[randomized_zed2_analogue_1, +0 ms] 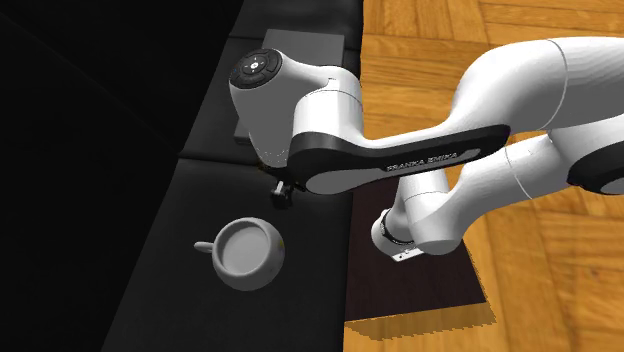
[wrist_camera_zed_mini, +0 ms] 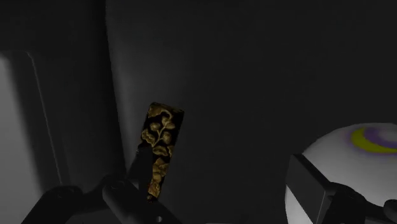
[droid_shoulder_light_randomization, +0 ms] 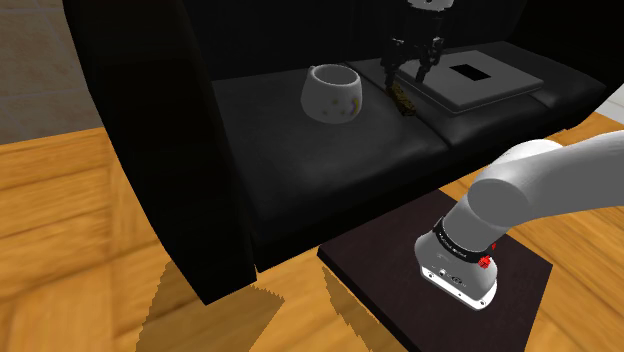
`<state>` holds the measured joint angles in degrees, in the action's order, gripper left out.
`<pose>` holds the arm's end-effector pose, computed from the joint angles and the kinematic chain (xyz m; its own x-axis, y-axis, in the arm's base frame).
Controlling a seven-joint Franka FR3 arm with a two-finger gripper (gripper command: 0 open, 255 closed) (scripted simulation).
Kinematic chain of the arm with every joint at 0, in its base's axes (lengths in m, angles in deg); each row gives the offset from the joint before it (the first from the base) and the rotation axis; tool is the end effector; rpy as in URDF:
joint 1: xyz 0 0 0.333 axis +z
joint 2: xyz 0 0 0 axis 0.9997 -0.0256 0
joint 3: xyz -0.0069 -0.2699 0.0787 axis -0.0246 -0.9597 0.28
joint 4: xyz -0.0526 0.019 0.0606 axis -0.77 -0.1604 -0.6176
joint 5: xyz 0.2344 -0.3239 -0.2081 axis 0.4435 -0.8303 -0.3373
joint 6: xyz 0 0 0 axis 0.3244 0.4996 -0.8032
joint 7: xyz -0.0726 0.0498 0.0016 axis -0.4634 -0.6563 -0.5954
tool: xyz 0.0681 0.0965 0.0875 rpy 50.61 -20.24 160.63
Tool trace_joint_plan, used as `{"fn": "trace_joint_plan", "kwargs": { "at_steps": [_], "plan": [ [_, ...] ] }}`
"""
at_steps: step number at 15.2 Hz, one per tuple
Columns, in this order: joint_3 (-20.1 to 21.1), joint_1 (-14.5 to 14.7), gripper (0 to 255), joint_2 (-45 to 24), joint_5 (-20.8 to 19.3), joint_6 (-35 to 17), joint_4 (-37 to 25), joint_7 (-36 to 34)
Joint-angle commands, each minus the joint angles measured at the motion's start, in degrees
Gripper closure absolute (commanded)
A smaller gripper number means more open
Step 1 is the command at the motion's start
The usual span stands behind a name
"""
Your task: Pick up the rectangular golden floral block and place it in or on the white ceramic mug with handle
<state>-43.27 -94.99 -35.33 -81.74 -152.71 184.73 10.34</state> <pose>0.4102 -0.0723 0.4542 0.9201 -0.3828 -0.0825 -0.3835 -0.9235 0.0074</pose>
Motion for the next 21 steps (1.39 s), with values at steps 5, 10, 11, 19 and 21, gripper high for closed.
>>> {"fn": "trace_joint_plan", "kwargs": {
  "at_steps": [5,10,11,19,21],
  "plan": [
    [-0.7,-5.4,0,-3.9,-3.2,-7.3,1.4,-7.9],
    [-1.0,-5.5,0,-4.2,-3.4,-11.2,5.1,-7.9],
    [-1.0,-5.5,0,-4.3,-3.5,-12.0,5.8,-7.9],
    [-1.0,-5.5,0,-4.3,-3.5,-12.5,6.2,-7.9],
    [-1.0,-5.5,255,-4.3,-3.5,-12.5,6.2,-7.9]
  ]
}}
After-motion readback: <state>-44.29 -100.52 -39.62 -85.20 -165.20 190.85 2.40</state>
